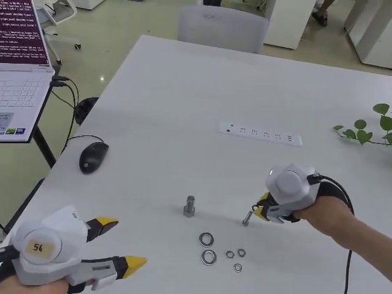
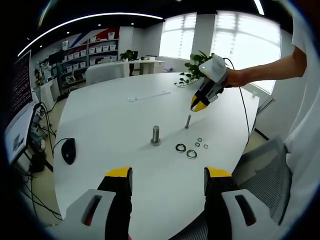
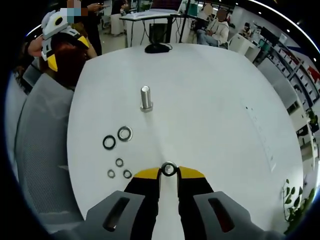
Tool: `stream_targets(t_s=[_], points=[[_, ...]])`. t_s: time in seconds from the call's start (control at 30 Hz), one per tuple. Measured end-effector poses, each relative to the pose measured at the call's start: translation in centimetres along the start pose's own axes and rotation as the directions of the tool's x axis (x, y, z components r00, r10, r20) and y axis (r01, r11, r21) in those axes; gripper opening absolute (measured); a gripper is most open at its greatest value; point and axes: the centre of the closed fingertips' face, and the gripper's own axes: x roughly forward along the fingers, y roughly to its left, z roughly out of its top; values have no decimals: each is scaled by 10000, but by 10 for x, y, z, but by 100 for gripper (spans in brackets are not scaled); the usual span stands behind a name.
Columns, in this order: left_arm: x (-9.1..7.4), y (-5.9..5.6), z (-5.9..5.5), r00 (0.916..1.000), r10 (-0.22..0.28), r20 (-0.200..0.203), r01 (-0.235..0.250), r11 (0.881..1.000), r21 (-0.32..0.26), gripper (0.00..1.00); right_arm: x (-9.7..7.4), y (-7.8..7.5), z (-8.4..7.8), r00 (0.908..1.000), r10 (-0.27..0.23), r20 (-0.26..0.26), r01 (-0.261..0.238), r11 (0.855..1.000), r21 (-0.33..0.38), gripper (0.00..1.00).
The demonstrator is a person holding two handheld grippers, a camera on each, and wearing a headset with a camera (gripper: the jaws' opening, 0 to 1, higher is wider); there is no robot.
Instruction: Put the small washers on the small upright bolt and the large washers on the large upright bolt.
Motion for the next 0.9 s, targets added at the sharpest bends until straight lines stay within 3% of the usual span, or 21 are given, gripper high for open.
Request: stream_targets(t_s=[0.9], points=[[-2,2,-3,10000,46,-57,-47,9999,-100,57,19,2,-7,9983,312,-499,-317,9994,-105,14]])
